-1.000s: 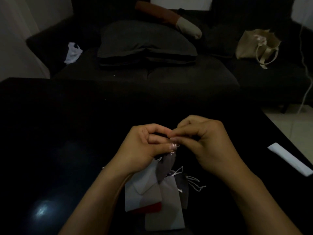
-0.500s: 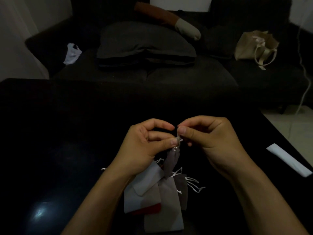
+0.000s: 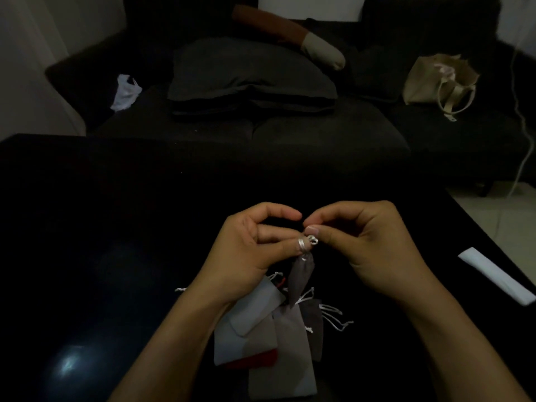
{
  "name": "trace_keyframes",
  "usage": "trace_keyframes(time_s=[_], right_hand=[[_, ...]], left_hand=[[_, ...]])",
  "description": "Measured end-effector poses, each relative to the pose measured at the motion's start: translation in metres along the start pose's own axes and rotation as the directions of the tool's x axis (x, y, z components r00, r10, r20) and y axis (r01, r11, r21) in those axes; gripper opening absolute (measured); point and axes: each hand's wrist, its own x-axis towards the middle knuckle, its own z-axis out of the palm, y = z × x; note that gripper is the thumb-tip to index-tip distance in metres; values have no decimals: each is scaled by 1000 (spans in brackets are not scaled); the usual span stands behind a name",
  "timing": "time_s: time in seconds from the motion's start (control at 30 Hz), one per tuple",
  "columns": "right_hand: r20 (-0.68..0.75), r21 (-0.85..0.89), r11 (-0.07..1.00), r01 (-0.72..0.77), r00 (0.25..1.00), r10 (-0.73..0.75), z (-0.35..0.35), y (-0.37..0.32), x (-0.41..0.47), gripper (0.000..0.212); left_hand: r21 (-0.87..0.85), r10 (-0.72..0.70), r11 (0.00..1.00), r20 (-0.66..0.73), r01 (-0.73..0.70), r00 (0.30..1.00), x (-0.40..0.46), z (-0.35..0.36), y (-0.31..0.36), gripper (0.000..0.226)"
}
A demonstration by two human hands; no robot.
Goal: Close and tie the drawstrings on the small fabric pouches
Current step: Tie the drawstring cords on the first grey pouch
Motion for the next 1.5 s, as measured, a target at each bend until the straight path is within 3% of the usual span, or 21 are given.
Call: trace_keyframes(time_s=[0.2, 0.33, 0.5, 0.63, 0.9, 1.0, 1.17, 1.33, 1.5], right_hand=[[0, 17, 997, -73, 997, 73, 5, 3, 1, 6], [-66, 148, 983, -106, 991, 117, 14, 4, 1, 4], [-149, 254, 960, -120, 975, 162, 26, 7, 1, 8], [-134, 321, 936, -145, 972, 196, 26, 9, 3, 6], [-253, 104, 992, -78, 962, 102, 31, 10, 0, 4], [-220, 176, 978, -108, 964, 146, 30, 10, 0, 5], [-118, 255, 952, -170, 972, 205, 32, 9, -2, 7], [-148, 311, 932, -186, 959, 240, 33, 13, -2, 7], [-90, 362, 911, -195, 966, 243, 28, 15, 0, 9]], left_hand=[[-33, 82, 996, -134, -87, 988, 2, 3, -4, 20], [-16, 122, 992, -210, -128, 970, 3, 5, -8, 15], [-20, 115, 992, -233, -123, 966, 4, 7, -10, 11], [-36, 121, 990, -242, -134, 963, 4, 8, -9, 11], [-89, 81, 990, -276, -109, 958, 3, 12, -9, 10], [-87, 80, 990, -313, -113, 946, 0, 14, -9, 9], [100, 183, 983, -380, -156, 907, -2, 15, -14, 11], [211, 255, 960, -375, -186, 891, -1, 17, -17, 13], [75, 191, 982, -300, -176, 935, 1, 10, -9, 11]])
